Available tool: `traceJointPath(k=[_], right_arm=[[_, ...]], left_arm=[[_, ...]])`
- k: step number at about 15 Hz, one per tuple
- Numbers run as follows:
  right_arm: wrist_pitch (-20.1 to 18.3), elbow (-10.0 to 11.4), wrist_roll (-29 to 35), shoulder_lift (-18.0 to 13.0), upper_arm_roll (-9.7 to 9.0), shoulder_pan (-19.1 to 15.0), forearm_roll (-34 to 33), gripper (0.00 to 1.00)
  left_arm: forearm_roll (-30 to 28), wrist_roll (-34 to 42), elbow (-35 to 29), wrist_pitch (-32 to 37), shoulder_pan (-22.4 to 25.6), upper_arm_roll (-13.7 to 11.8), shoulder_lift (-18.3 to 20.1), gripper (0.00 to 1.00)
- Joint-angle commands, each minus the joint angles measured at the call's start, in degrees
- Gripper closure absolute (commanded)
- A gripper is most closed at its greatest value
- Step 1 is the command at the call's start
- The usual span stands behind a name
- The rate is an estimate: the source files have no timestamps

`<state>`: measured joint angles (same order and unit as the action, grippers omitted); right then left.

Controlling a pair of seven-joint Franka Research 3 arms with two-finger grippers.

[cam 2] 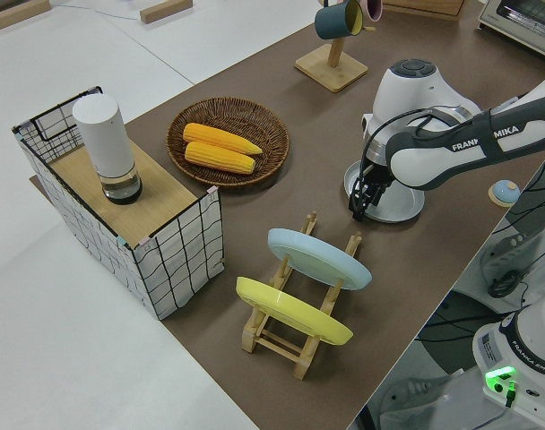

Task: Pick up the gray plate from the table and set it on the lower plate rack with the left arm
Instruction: 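Close the left gripper on the gray plate's rim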

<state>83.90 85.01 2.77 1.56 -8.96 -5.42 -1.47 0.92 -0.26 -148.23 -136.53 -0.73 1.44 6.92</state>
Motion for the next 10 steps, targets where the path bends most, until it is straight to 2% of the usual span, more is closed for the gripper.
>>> traceJointPath(k=[1, 10], right_arm=[[-0.1, -0.4, 0.2, 0.1, 0.34, 0.4, 0.2, 0.017], [-0.1, -0.4, 0.2, 0.0, 0.34, 0.4, 0.2, 0.017]], left_arm=[[1.1, 0.3, -1.2, -1.6, 1.2, -0.1, 0.1, 1.0], [1.0, 0.8, -1.2, -1.6, 1.3, -0.2, 0.4, 1.0]])
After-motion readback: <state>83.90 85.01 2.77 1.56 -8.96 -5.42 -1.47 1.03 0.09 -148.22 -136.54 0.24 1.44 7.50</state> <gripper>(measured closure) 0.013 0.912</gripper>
